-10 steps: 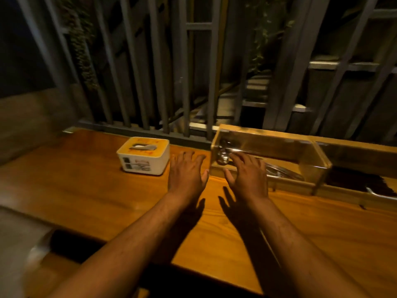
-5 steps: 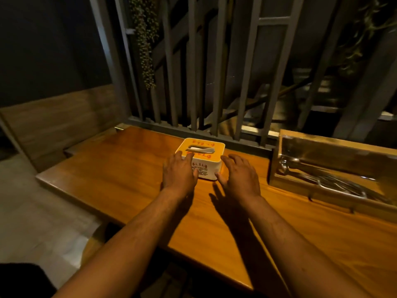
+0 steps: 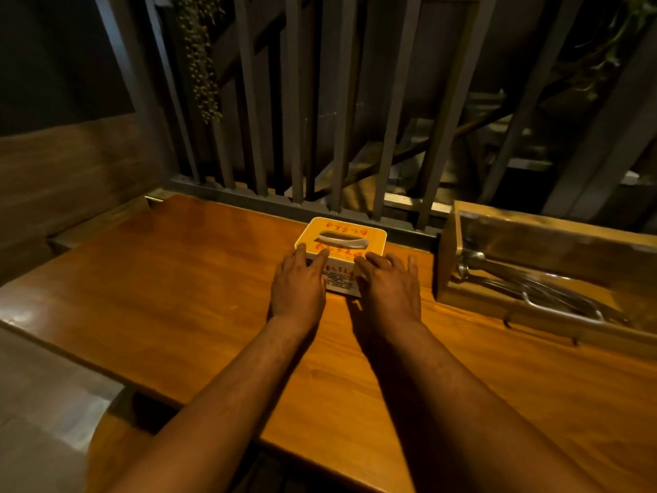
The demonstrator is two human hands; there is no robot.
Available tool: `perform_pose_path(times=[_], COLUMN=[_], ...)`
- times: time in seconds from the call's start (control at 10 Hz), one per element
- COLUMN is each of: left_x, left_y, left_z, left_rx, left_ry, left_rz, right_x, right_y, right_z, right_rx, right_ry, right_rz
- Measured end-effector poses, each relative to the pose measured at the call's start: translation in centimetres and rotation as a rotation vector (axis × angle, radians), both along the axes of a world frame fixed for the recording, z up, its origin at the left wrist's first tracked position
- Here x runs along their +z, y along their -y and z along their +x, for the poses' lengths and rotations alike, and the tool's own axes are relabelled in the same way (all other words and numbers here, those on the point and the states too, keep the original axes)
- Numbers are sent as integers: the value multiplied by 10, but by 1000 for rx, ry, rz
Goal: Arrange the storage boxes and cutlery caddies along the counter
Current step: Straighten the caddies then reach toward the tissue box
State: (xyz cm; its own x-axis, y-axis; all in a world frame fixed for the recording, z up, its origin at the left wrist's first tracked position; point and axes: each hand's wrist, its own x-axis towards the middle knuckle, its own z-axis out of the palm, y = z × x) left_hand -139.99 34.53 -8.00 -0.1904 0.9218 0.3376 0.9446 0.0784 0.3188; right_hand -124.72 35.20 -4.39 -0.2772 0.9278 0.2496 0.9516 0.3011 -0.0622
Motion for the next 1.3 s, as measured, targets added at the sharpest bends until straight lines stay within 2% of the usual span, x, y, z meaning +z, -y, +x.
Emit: perform_pose_path(times=[0.2, 0.5, 0.6, 1.1, 1.2, 1.3], left_x=[3, 16, 19, 20, 27, 33], left_y=[-31, -75, -88, -102, -95, -84], left_z=[42, 73, 79, 84, 83, 90], left_rx=[-105, -190, -219, -251, -247, -216], left_ry=[-35, -157, -172, -237, -306, -276], left_rz=[9, -61, -78, -119, -186, -172], right_x=[17, 28, 27, 16, 25, 36], right_y=[-17, -63, -77, -90, -81, -75], right_z=[46, 76, 88, 92, 93, 97], right_rx=[-31, -69, -64, -73, -31, -35], right_ry=[176, 315, 290, 304, 250, 150], right_rz=[24, 43, -33, -46, -75, -63])
